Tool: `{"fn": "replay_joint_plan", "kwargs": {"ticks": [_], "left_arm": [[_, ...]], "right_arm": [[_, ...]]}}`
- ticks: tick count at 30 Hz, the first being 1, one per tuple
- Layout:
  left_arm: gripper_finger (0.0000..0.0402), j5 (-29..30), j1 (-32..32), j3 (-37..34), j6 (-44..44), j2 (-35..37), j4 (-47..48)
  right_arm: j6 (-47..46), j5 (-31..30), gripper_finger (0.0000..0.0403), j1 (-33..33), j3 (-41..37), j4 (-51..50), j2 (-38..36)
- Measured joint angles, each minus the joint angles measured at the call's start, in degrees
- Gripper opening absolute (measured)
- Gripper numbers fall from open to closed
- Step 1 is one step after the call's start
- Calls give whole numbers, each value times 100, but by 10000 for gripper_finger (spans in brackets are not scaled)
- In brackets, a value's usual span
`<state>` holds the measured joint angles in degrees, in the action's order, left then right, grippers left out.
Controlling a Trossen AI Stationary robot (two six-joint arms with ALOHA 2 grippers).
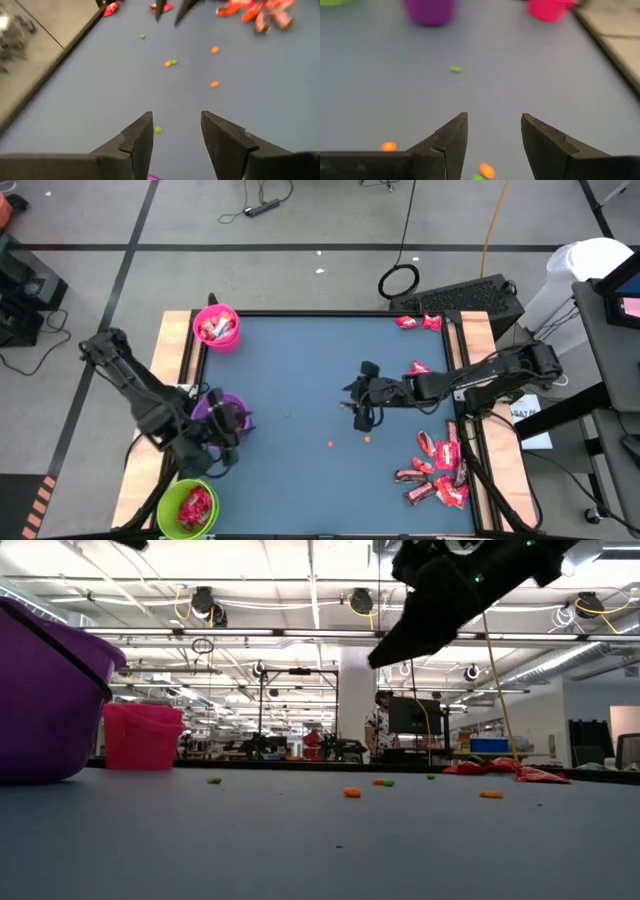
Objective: Organize candy in baskets
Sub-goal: Put the red candy into the green bucket
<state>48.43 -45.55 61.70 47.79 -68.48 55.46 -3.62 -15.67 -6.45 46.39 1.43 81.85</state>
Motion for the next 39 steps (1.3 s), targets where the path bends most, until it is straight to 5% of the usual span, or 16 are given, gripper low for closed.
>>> {"fn": "replay_joint_plan", "kwargs": {"ticks": [7, 12, 16, 23, 39], "left_arm": [[171, -1245, 1207, -702, -2483, -3, -1590], [171, -2473, 2087, -1737, -4292, -6, -4086], [171, -3517, 2758, -2378, -4854, -3, -5742], [171, -3644, 3338, -2824, -5021, -3, -7159], [171, -3572, 3468, -2875, -5007, -3, -7427]], "right_arm": [[-1047, -1639, 174, 64, 0, -1663, -956], [-2242, -2460, 182, 464, 0, -3400, -1316], [-2960, -1943, 205, 1166, 0, -4637, -1305], [-3173, -964, 268, 2361, 0, -5646, -965], [-2149, 106, 262, 3665, 0, -5704, 451]]}}
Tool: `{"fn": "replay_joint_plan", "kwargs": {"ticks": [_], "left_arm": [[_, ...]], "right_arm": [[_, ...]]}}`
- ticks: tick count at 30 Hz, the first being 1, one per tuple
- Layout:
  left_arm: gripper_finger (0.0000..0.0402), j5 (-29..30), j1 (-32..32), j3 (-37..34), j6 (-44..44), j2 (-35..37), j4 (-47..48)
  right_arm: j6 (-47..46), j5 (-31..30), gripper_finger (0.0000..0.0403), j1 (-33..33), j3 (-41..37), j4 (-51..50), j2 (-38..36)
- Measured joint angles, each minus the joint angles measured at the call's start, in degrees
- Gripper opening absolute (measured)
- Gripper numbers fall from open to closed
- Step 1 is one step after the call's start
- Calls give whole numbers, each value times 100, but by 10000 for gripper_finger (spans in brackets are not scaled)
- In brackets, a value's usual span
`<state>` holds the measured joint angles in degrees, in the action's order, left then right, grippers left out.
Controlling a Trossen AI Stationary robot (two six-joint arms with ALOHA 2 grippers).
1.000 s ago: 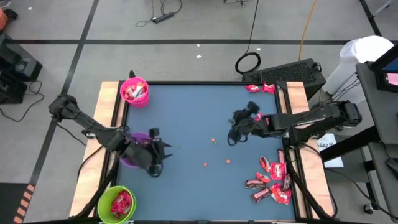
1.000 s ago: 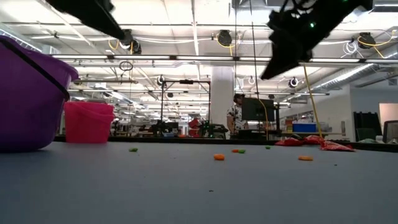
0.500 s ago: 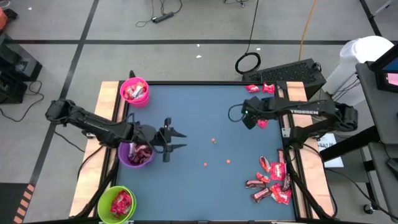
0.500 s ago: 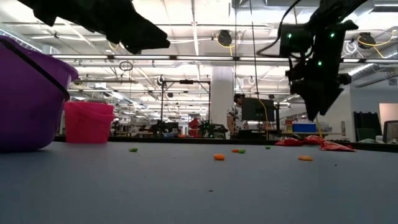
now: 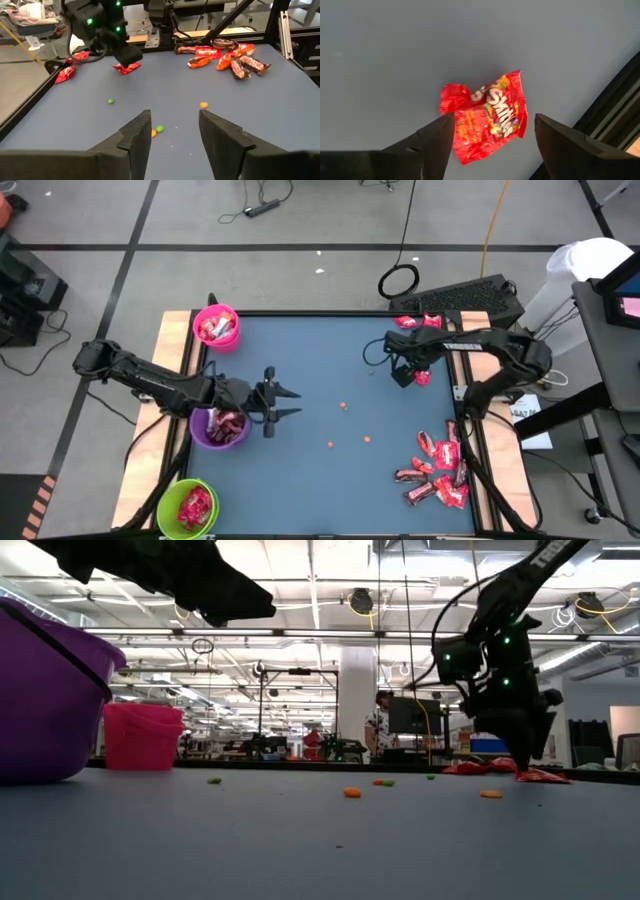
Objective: Organize candy in baskets
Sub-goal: Put the red candy into the green bucket
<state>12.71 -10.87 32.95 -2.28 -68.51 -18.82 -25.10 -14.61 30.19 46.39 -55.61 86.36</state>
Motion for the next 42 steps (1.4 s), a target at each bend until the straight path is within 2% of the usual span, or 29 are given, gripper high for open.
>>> {"fn": "replay_joint_plan", "kwargs": {"ticks": [5, 8, 16, 22, 24, 28, 32, 38, 42], "left_arm": [[171, 10, 0, 0, 4, 0, 7], [171, 22, 0, 0, 7, 0, 4], [171, 22, 0, 0, 42, 0, 3], [171, 49, 0, 0, 39, 0, -12], [171, 110, 0, 0, 40, 0, -80], [171, 125, 0, 0, 39, 0, -234], [171, 78, 2, 0, 38, 0, -418], [171, 1, 143, 0, 192, 1, -642], [171, 73, 191, 0, 239, 2, -643]], "right_arm": [[289, 155, 243, 133, 0, 34, 308], [494, 152, 217, 196, 0, 105, 422], [853, 129, 103, 352, 22, 304, 747], [955, 17, 15, 223, -7, 303, 626], [943, -9, 9, 81, -12, 326, 440], [814, 15, 20, -315, -11, 348, -117], [730, 4, 19, -831, -11, 843, -732], [1087, 2, 17, -1646, -9, 2521, -1377], [1682, 2, 16, -2151, -7, 4082, -1396]]}}
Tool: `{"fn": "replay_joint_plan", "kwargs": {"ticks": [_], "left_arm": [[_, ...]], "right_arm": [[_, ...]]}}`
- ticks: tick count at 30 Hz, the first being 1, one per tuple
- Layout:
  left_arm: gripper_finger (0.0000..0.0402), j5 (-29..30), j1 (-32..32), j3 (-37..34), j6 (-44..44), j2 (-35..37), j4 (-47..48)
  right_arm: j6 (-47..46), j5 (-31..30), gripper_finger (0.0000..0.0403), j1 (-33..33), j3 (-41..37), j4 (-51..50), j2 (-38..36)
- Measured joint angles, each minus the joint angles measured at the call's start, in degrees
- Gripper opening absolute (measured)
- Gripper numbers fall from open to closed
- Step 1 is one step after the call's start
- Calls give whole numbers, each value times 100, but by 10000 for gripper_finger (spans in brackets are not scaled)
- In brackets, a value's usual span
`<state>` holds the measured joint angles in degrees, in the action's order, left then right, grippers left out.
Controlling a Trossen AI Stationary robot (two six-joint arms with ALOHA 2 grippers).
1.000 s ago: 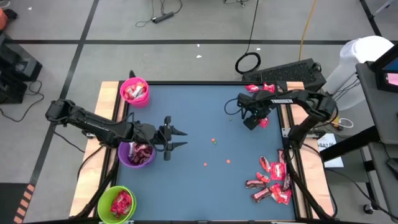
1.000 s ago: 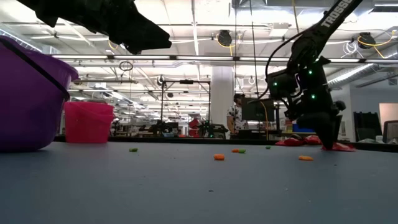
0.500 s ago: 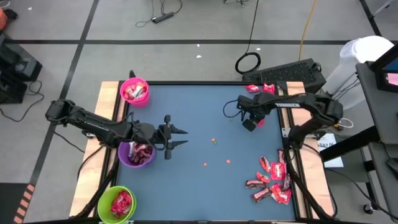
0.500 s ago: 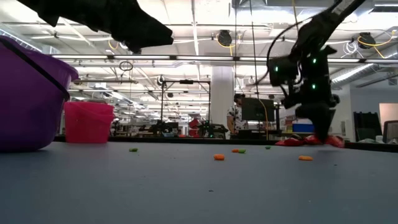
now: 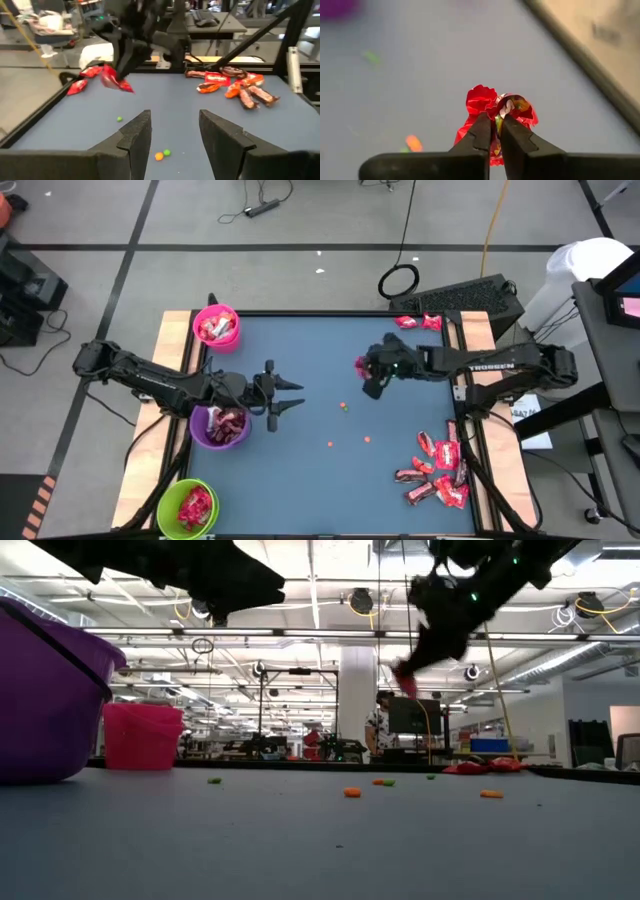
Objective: Organize candy in baskets
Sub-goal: Put the red candy into the green bucket
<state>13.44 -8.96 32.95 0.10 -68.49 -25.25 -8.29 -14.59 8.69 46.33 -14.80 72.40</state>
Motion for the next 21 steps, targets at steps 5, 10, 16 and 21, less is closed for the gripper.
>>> {"fn": "replay_joint_plan", "kwargs": {"ticks": [5, 10, 16, 21], "left_arm": [[187, -598, 140, 2, 186, -98, -84], [228, -595, 250, 6, 255, -291, -187], [244, -532, 300, 10, 257, -548, -1149], [245, 161, 300, 15, 257, -786, -1330]], "right_arm": [[912, 217, 16, -521, 2, 2143, 439], [1392, 684, 16, -876, 6, 3972, 895], [1658, 723, 16, -1119, 7, 5161, 1383], [1671, 684, 15, -1235, 7, 5506, 1573]]}}
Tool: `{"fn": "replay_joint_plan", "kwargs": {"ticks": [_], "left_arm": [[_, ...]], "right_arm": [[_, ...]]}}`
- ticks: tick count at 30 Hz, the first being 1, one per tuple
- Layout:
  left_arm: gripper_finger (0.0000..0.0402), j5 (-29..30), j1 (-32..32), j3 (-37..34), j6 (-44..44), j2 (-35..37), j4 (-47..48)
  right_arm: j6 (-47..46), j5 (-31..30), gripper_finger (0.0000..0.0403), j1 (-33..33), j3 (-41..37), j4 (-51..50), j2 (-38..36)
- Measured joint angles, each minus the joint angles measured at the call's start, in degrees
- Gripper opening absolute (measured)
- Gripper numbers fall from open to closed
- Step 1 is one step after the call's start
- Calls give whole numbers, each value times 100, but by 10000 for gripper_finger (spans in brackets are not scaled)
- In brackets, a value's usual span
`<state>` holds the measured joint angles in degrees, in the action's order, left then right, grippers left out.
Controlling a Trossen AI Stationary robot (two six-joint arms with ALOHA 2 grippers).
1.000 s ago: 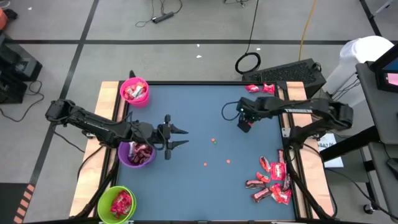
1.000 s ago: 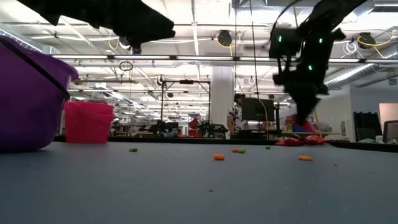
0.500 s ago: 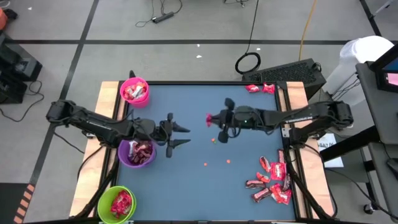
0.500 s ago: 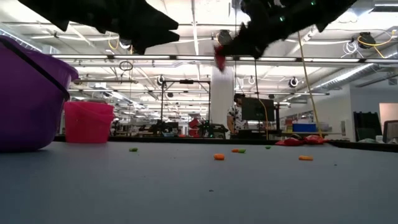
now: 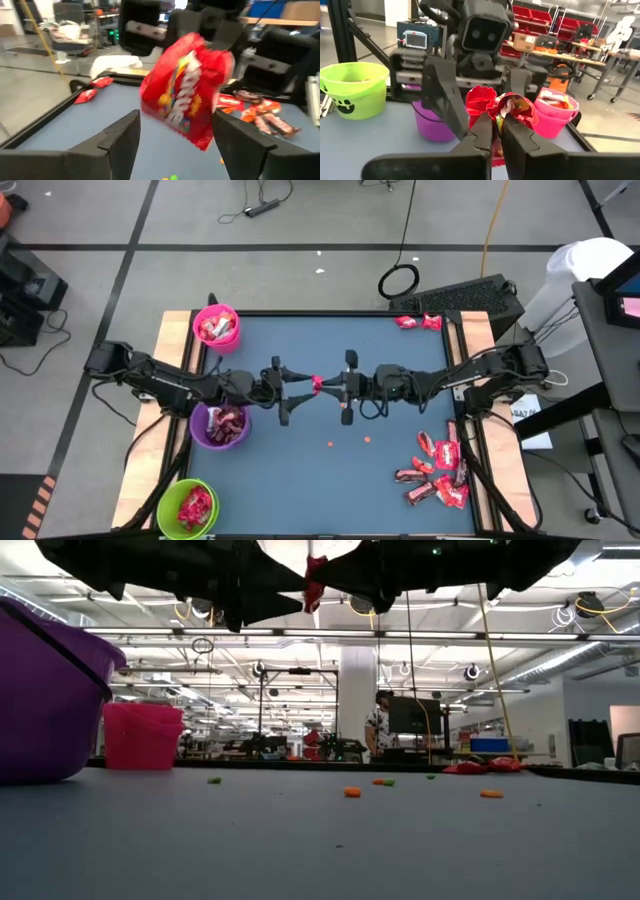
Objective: Organize candy in baskets
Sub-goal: Put the red candy into the green bucket
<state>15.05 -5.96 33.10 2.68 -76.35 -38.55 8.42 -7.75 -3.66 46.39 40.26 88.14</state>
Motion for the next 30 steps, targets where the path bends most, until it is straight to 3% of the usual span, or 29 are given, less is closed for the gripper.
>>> {"fn": "replay_joint_plan", "kwargs": {"ticks": [6, 15, 18, 23, 30], "left_arm": [[245, 44, -7, 11, -8, -190, -288], [235, -314, -11, 11, -212, -201, -467], [204, -683, -2, 11, -212, -201, -473], [120, -1237, 4, 11, -352, -201, -502], [13, -1356, -2, 11, -369, -201, -475]], "right_arm": [[52, 60, 15, -77, -2, 84, -7], [24, 856, 15, -116, -2, 184, -11], [22, 946, 15, -123, -2, 182, -11], [-2, 1008, 15, -131, 0, 195, -11], [-154, 976, 31, -129, 0, 200, -15]]}}
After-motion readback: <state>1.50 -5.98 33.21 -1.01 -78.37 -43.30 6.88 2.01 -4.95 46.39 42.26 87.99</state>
